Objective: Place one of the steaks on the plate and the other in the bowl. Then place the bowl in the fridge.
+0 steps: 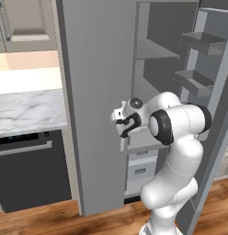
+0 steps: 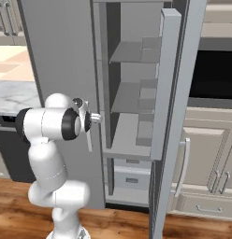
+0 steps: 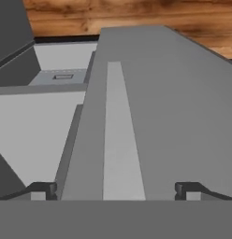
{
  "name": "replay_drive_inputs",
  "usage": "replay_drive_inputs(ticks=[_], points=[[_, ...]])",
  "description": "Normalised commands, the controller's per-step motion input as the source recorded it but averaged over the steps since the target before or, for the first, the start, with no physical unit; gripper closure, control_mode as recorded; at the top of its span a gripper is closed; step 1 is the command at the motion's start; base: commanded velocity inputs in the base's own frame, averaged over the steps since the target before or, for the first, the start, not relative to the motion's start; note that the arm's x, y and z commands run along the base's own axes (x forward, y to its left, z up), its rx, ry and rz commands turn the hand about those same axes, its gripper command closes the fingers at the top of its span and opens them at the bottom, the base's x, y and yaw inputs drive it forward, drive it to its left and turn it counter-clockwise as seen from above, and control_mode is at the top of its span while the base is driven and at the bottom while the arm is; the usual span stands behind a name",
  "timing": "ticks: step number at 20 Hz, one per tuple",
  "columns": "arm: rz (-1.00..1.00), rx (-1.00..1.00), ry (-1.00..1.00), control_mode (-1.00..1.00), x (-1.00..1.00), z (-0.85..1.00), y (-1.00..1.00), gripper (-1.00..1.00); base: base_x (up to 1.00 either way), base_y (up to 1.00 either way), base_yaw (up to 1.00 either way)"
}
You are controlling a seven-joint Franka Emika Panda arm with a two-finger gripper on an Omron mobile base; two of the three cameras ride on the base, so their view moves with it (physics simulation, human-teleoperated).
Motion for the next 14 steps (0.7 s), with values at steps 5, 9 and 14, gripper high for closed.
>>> replay_drive_inputs(ticks=[5,9,14], points=[[0.00,0.00,0.00,-1.00,0.52,0.00,0.07,-1.00,0.00,0.00,0.00],[0.00,0.00,0.00,-1.00,0.60,0.00,0.08,1.00,0.00,0.00,0.00],[0.00,0.00,0.03,-1.00,0.22,0.00,0.01,1.00,0.00,0.00,0.00]])
